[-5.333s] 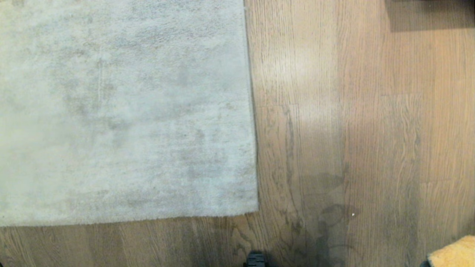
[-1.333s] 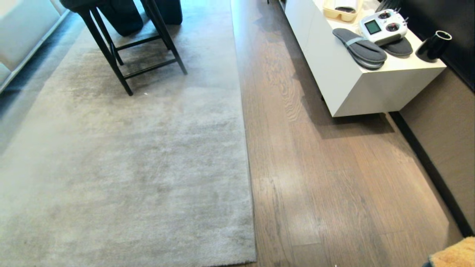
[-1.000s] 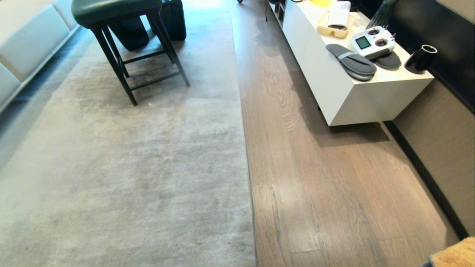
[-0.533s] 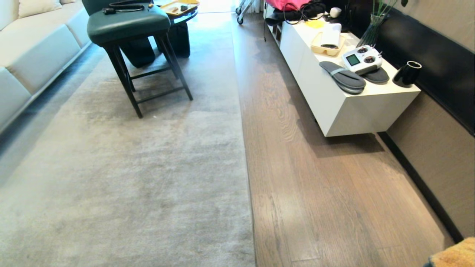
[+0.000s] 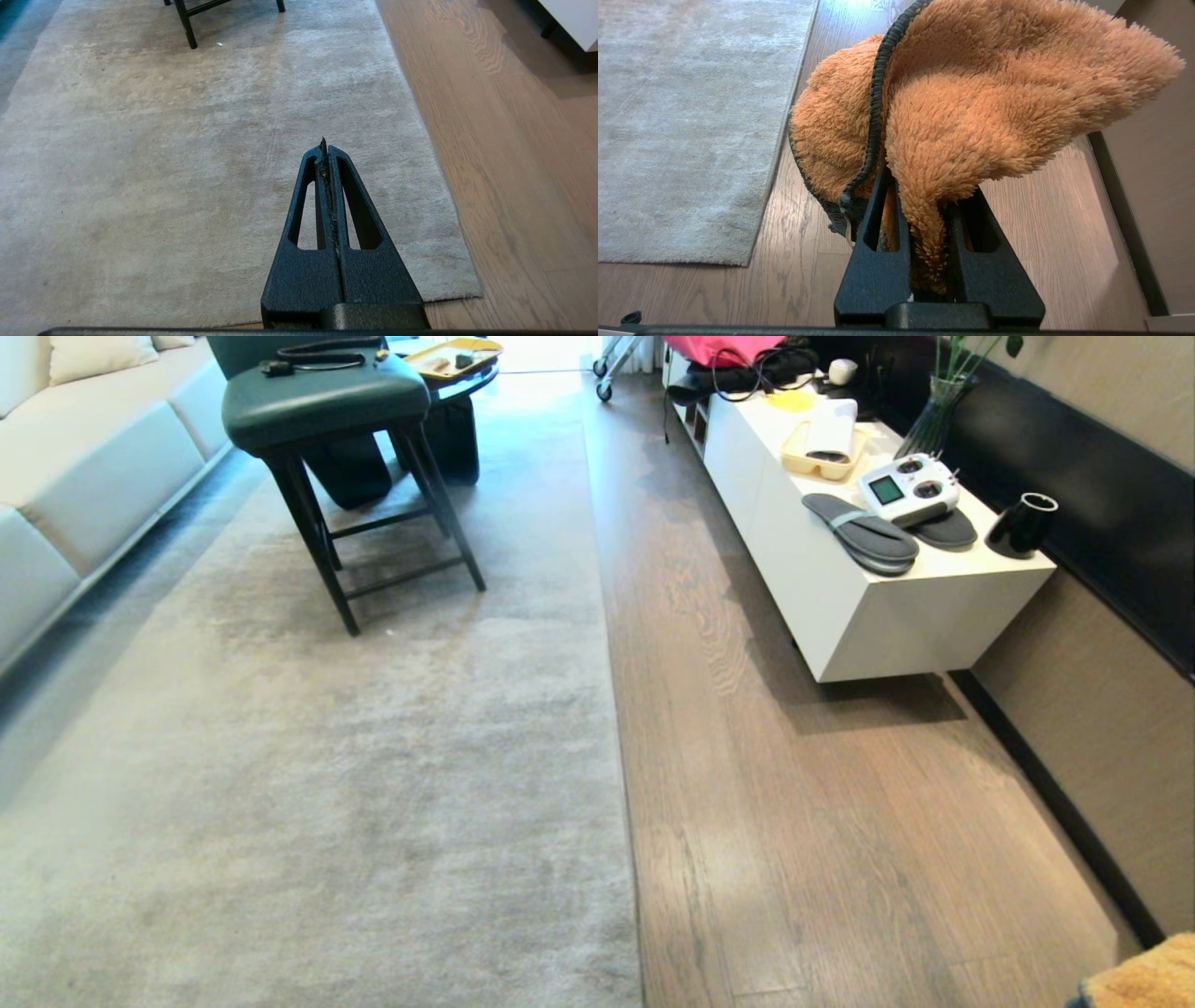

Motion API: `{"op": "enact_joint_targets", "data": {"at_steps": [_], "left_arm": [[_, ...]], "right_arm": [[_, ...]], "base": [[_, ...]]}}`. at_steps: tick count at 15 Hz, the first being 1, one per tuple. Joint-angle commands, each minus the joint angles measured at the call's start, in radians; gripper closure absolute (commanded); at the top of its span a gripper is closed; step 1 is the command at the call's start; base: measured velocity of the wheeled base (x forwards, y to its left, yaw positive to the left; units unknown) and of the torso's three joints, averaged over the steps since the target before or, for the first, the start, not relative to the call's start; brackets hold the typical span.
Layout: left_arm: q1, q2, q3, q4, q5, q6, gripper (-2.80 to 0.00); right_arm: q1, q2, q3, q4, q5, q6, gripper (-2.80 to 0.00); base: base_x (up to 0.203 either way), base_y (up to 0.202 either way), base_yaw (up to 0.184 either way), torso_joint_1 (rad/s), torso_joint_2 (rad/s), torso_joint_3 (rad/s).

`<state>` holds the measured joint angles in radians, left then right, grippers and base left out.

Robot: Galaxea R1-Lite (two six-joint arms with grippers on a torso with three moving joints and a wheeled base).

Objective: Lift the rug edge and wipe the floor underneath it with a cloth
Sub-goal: Put down the rag

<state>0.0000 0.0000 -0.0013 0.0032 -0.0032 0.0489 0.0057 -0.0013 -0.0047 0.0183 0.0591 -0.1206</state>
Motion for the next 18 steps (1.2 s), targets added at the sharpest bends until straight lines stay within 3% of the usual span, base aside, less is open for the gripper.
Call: {"op": "enact_joint_targets", "data": {"at_steps": [1,18], "left_arm": [[0.000,0.000,0.001,0.000,0.000,-0.001,0.00],[0.000,0.000,0.001,0.000,0.000,-0.003,0.00]], "right_arm": [[0.000,0.001,0.000,0.000,0.001,-0.001,0.00],[0.000,0.001,0.000,0.000,0.001,-0.001,0.00]], "base": [[0.000,0.000,0.000,0.000,0.00,0.000],[0.000,0.000,0.000,0.000,0.00,0.000]]}}
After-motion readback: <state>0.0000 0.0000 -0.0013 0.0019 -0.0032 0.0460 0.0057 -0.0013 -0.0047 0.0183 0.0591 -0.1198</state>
